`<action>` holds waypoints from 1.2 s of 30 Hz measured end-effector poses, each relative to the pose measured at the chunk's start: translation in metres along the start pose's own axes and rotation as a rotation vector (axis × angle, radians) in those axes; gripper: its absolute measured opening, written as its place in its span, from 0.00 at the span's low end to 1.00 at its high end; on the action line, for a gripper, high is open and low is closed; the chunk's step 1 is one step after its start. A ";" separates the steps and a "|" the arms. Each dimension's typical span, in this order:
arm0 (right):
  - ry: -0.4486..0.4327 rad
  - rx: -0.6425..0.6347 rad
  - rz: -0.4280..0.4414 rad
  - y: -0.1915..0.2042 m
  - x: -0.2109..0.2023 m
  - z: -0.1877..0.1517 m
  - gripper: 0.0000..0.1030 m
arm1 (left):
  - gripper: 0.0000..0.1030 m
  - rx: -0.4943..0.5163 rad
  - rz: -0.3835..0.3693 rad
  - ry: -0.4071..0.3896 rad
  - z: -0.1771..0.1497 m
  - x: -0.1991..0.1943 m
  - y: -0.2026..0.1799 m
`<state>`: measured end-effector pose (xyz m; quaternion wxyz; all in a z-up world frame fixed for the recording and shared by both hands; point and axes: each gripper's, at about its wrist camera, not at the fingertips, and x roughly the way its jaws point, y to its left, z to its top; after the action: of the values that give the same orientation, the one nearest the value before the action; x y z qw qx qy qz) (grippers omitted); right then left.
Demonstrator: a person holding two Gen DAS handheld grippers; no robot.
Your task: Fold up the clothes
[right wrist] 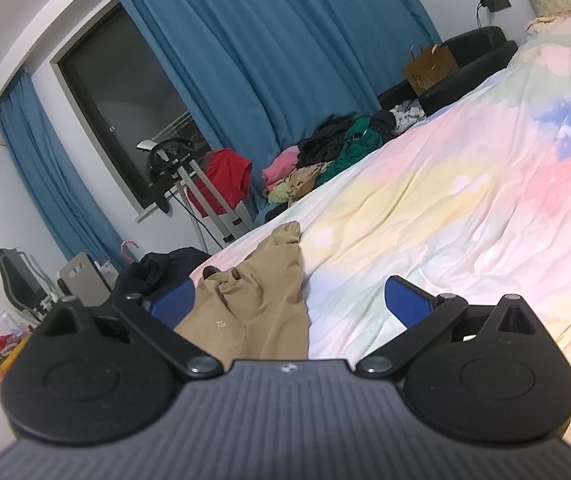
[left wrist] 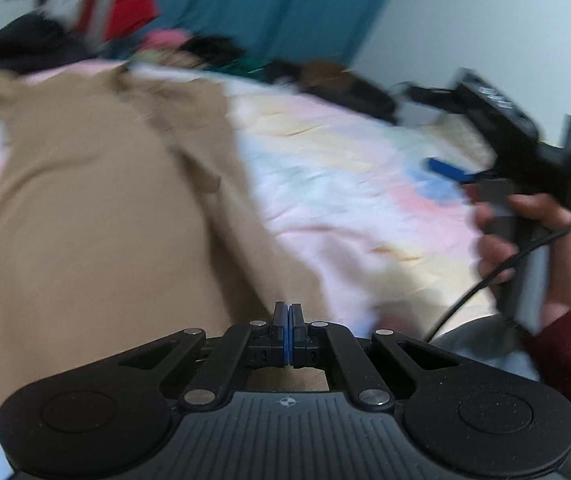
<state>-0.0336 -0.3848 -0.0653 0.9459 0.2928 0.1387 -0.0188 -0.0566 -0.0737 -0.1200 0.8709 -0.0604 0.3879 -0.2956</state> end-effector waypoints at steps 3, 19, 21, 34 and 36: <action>0.020 -0.017 0.005 0.005 0.004 -0.002 1.00 | 0.00 -0.061 0.140 0.064 -0.008 -0.004 0.030; 0.125 -0.100 -0.014 0.024 0.020 -0.019 1.00 | 0.48 -0.038 0.137 0.053 -0.018 0.020 0.009; 0.136 -0.110 -0.018 0.027 0.021 -0.021 1.00 | 0.50 0.031 0.180 0.076 -0.022 0.029 -0.003; 0.171 -0.106 -0.035 0.028 0.024 -0.026 1.00 | 0.07 -0.290 0.023 0.018 -0.026 -0.018 0.041; 0.176 -0.104 -0.033 0.028 0.025 -0.026 1.00 | 0.07 -0.384 0.020 0.038 -0.029 -0.023 0.055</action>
<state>-0.0131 -0.3458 -0.0772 0.9435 0.2415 0.2271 -0.0014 -0.0636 -0.0117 -0.1441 0.8388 -0.2161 0.4541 -0.2085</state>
